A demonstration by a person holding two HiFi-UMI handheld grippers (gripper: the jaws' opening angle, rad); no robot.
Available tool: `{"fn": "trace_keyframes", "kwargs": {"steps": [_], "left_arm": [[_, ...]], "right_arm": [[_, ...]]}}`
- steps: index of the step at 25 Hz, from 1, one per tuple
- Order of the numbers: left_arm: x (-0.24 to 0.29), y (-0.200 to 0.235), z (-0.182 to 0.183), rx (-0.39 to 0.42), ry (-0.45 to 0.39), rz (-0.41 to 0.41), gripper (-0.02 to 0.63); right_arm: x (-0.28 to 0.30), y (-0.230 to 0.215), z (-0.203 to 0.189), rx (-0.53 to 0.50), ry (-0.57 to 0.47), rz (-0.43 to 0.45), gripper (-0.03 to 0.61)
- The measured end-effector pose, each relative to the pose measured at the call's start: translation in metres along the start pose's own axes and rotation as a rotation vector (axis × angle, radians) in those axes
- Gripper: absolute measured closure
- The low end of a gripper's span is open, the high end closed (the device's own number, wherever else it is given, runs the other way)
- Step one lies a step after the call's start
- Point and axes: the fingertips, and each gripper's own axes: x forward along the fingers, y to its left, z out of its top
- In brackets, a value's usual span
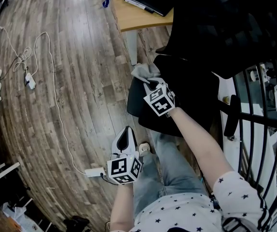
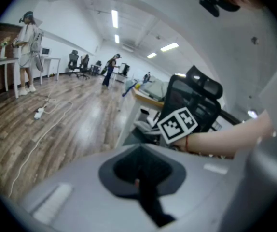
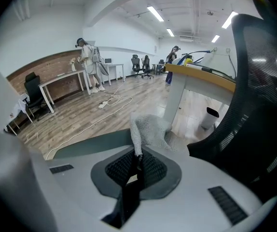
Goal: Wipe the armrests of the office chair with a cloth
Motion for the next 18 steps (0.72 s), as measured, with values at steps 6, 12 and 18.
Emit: {"fn": "trace_keyframes", "kwargs": {"steps": [6, 12, 18], "left_arm": [[-0.010, 0.002, -0.003, 0.001, -0.006, 0.002, 0.606], [-0.020, 0.003, -0.008, 0.005, -0.005, -0.002, 0.607], [-0.029, 0.003, -0.012, 0.010, -0.004, -0.006, 0.606]], "right_arm": [[-0.005, 0.017, -0.004, -0.011, 0.000, 0.017, 0.551], [-0.009, 0.033, -0.008, -0.012, 0.002, 0.029, 0.551], [-0.013, 0.046, -0.012, -0.013, 0.000, 0.034, 0.551]]}}
